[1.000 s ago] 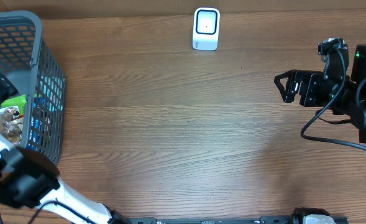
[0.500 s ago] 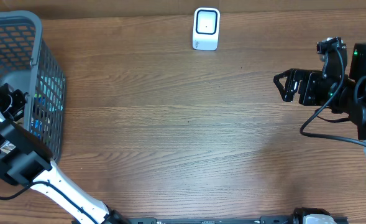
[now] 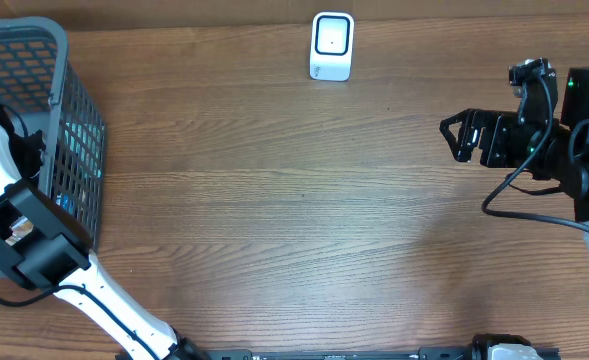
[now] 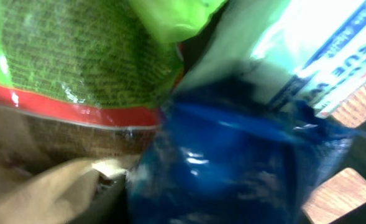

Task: Scan the item barcode
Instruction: 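Carry the blue Oreo packet out and drop it on the table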

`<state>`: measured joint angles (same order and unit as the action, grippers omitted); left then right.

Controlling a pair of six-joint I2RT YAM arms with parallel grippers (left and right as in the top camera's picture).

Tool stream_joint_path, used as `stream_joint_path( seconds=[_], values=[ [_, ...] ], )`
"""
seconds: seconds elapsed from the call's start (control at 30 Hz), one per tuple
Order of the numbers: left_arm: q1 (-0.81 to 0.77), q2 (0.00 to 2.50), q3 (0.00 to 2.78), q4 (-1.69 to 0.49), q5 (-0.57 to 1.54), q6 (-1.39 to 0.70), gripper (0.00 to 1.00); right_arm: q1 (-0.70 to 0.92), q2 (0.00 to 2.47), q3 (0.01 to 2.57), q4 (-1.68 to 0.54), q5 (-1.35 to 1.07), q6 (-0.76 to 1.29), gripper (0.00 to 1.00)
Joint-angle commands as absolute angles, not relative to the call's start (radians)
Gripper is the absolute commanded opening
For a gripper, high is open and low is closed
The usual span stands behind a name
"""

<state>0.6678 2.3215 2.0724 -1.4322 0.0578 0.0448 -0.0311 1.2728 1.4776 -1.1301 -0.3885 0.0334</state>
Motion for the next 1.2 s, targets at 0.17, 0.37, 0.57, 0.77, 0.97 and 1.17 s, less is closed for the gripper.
stream_joint_path(
  seconds=[0.17,0.37,0.57,0.77,0.97,1.17],
  values=[
    [0.665,2.328,2.150,-1.494,0.067,0.044,0.04,-0.031,1.274,1.498,-1.121,-0.395,0.037,1.00],
    [0.675,2.326,2.459,-1.651,0.068,-0.006,0.04,-0.031,1.274,1.498,-1.116,-0.395,0.037,1.00],
    [0.656,2.207,2.714,-1.690,0.061,-0.030,0.04,-0.031,1.274,1.498,-1.117,-0.395,0.038,1.00],
    [0.626,1.995,2.727,-1.690,0.073,-0.034,0.04,-0.031,1.274,1.498,-1.113,-0.395,0.038,1.00],
    [0.555,1.813,2.725,-1.690,0.189,-0.038,0.04,-0.031,1.274,1.498,-1.109,-0.395,0.038,1.00],
    [0.340,1.775,2.698,-1.690,0.262,-0.107,0.04,-0.031,1.274,1.498,-1.085,-0.395,0.038,1.00]
  ],
)
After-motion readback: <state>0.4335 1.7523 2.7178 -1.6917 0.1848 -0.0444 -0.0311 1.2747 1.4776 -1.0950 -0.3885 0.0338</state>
